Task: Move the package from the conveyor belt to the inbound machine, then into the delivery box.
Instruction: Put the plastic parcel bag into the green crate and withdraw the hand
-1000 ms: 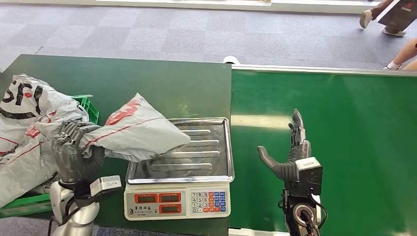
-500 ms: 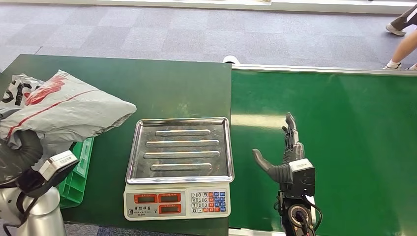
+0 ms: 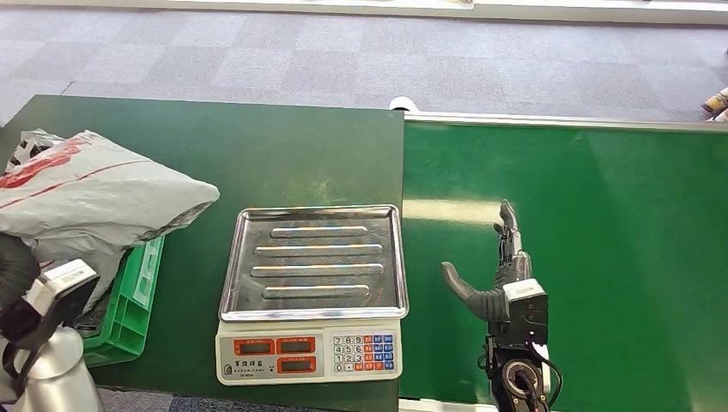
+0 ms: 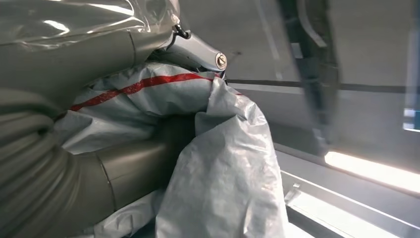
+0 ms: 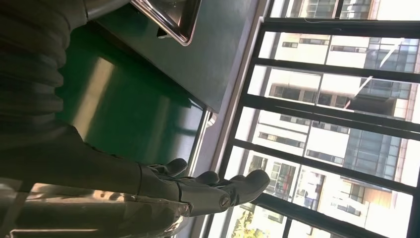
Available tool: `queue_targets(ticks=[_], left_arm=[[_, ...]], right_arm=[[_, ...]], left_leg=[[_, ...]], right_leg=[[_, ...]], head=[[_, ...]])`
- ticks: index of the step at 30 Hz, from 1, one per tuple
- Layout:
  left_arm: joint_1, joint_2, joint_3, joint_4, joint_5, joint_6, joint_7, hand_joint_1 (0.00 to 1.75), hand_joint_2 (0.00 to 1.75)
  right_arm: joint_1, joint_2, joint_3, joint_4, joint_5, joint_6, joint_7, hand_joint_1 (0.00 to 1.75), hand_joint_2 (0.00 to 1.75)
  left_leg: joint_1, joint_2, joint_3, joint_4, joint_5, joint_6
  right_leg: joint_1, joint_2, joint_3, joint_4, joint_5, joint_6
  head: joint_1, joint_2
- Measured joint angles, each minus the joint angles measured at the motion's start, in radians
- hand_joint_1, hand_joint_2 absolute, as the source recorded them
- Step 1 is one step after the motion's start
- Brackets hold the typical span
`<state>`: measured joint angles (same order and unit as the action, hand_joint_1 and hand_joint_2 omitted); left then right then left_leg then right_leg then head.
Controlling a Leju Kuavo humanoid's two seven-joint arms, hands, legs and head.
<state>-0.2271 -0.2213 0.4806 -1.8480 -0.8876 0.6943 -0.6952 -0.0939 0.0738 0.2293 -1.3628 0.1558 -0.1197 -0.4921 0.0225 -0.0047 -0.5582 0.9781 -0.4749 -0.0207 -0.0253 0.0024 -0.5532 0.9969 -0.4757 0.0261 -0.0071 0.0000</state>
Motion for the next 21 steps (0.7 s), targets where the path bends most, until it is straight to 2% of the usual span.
queue_targets(ticks=[5, 8, 12, 21], left_arm=[[-0.014, -0.006, 0.121, 0.083, 0.145, -0.003, 0.005, 1.75, 1.75], [-0.016, -0.006, 0.172, 0.144, 0.159, -0.002, 0.024, 1.75, 1.75], [-0.016, 0.013, 0.196, 0.273, 0.100, 0.001, 0.132, 1.75, 1.75], [-0.020, 0.041, 0.223, 0.400, 0.088, 0.003, 0.173, 1.75, 1.75]], right_arm=[[0.018, 0.002, 0.000, 0.000, 0.025, -0.014, 0.000, 0.00, 1.75], [0.026, 0.005, 0.000, -0.003, 0.036, -0.021, 0.004, 0.00, 1.75], [0.043, 0.010, -0.001, -0.020, 0.049, -0.023, 0.017, 0.00, 1.75], [0.056, 0.014, -0.003, -0.036, 0.063, -0.016, 0.025, 0.00, 1.75]], left_leg=[[0.000, 0.000, 0.000, 0.000, 0.000, 0.000], [0.000, 0.000, -0.001, 0.000, 0.000, 0.000], [0.000, 0.000, -0.001, 0.000, 0.000, 0.000], [0.000, 0.000, 0.000, 0.000, 0.000, 0.000]], right_leg=[[0.000, 0.000, 0.000, 0.000, 0.000, 0.000], [0.000, 0.000, -0.001, 0.000, 0.000, 0.000], [0.000, 0.000, 0.000, 0.000, 0.000, 0.000], [0.000, 0.000, 0.000, 0.000, 0.000, 0.000]], head=[[0.000, 0.000], [0.000, 0.000], [0.000, 0.000], [0.000, 0.000]])
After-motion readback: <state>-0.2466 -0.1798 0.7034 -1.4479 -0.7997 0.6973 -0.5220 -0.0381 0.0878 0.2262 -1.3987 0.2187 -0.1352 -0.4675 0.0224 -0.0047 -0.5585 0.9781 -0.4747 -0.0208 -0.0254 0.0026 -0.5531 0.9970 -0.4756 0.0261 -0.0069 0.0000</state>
